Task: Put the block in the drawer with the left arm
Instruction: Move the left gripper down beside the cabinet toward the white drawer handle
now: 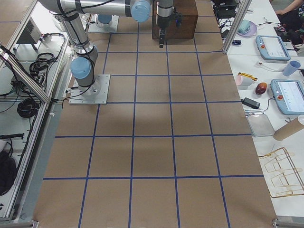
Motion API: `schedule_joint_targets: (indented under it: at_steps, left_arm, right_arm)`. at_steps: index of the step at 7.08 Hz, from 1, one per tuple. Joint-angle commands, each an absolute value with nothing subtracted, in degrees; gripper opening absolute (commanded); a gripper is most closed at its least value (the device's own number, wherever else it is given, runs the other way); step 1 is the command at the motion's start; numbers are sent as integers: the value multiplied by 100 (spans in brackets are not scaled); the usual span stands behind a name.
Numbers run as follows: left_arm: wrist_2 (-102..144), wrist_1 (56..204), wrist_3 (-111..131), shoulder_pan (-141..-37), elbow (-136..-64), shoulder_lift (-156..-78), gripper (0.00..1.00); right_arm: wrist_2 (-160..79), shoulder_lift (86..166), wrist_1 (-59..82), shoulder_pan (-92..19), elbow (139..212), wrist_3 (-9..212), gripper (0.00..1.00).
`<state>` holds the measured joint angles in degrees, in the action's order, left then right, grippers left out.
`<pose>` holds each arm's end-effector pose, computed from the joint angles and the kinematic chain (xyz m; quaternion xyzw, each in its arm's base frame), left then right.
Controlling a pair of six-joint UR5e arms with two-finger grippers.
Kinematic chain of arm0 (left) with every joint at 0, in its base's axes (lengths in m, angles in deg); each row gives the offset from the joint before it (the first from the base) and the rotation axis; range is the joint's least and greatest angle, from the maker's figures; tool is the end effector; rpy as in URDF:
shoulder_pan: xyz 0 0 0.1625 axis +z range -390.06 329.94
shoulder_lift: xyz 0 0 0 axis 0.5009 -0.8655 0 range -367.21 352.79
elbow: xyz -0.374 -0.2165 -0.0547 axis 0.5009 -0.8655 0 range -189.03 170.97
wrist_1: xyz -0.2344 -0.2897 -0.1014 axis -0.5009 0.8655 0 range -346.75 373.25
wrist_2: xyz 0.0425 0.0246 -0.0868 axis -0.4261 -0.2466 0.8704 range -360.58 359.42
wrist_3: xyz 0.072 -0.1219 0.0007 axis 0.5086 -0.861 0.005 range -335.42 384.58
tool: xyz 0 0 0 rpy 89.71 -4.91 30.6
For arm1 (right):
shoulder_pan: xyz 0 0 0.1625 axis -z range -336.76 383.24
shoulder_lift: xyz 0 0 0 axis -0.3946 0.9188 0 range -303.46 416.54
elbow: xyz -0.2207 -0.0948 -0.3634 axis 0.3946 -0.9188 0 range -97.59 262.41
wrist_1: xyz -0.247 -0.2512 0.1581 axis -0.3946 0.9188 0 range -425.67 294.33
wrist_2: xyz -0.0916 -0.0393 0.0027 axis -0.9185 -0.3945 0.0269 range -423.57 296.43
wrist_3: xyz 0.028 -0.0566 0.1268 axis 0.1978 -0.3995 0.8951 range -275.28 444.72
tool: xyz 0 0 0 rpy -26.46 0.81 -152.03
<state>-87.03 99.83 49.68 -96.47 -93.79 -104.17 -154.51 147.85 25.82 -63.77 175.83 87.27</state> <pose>0.0774 -0.5325 0.4458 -0.0136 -0.9993 0.0263 0.0222 0.1073 -0.4566 0.4419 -0.0482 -0.9988 -0.0054 0.0082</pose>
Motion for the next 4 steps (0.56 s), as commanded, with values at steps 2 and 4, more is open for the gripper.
schedule_joint_targets:
  at_steps: [2, 4]
  left_arm:
    - [-8382, 9746, 6039, -9238, -9402, -10871, 100]
    - [-7866, 9745, 6176, -8993, -9411, -11100, 100]
  right_arm:
    - [-15445, 14786, 2582, -6377, 17583, 8727, 100]
    - [-15445, 14786, 2582, -6377, 17583, 8727, 100]
